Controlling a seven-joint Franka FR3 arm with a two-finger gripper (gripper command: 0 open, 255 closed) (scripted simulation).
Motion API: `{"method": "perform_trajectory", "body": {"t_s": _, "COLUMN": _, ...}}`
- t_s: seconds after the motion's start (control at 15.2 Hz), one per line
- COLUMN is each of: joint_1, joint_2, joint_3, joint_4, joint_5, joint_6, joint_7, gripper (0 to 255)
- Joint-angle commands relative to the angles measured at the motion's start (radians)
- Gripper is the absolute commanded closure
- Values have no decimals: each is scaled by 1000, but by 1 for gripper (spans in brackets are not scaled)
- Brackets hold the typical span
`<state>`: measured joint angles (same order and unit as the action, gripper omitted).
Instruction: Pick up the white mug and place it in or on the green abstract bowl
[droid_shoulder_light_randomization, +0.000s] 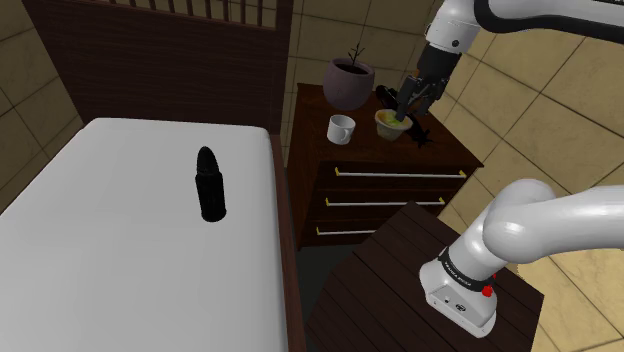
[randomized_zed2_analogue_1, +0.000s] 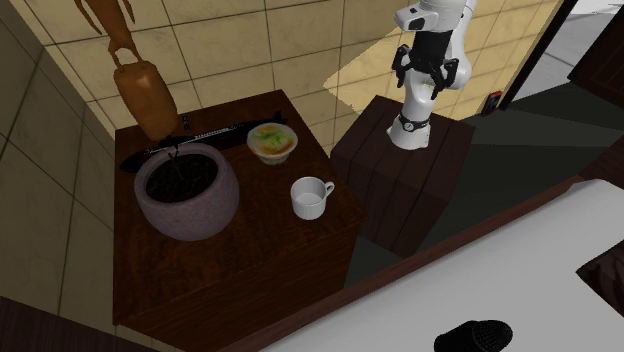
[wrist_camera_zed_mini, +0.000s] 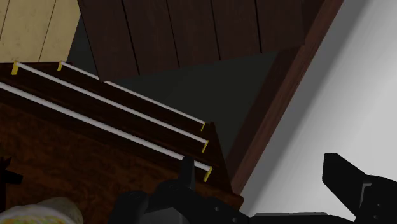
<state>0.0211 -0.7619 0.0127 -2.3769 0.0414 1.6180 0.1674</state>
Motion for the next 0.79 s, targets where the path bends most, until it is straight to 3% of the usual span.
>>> {"method": "perform_trajectory", "body": {"t_s": 0.0, "joint_1": 0, "joint_2": 0, "joint_3": 0, "joint_4": 0, "joint_5": 0, "joint_6": 0, "joint_7": 0, "gripper": 0}}
{"method": "perform_trajectory", "body": {"t_s": 0.73, "joint_1": -48, "joint_2": 336, "joint_3": -112, "joint_4": 62, "joint_5": -42, "joint_6": 274, "joint_7": -117, "gripper": 0}}
